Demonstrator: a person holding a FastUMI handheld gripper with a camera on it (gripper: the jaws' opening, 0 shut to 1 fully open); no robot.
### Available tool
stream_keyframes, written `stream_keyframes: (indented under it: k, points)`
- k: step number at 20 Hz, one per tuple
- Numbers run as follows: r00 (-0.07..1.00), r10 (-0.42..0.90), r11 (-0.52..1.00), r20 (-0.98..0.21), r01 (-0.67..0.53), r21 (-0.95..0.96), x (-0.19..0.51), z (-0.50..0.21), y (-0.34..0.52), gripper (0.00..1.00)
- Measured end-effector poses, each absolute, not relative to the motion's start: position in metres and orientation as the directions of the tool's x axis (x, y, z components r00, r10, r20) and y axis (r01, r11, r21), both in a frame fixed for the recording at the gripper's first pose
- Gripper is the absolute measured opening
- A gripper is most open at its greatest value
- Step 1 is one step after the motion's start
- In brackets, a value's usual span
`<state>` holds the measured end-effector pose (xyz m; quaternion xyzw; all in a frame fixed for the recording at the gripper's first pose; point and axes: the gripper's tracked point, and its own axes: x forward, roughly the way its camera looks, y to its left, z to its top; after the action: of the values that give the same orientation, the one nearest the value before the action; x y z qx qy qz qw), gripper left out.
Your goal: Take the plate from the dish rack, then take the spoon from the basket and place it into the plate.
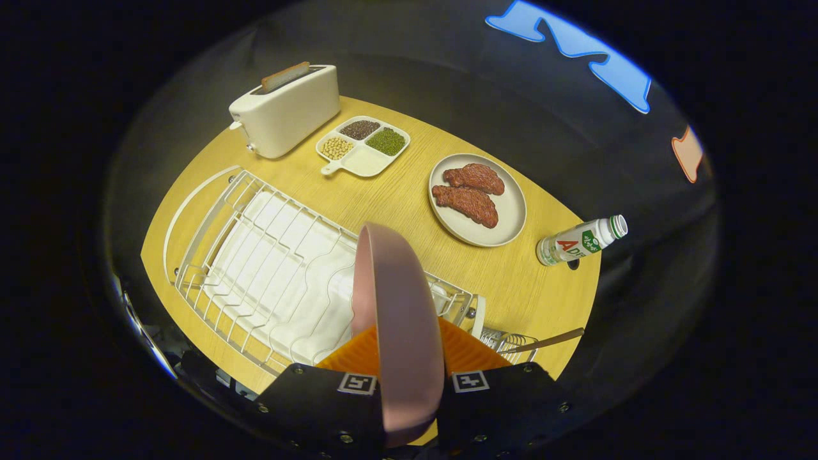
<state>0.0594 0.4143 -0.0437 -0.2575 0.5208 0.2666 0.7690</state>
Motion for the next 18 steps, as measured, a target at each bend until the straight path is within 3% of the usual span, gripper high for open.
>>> stream_keyframes:
  k: [10,18]
  points:
    - [0.334,0.154,0.672,-0.930,-0.725,-0.149,0.064,-0.036,0.414,0.29]
    - [0.244,0.345,0.752,-0.907,-0.649,0.112,0.042,-0.006,0.386,0.29]
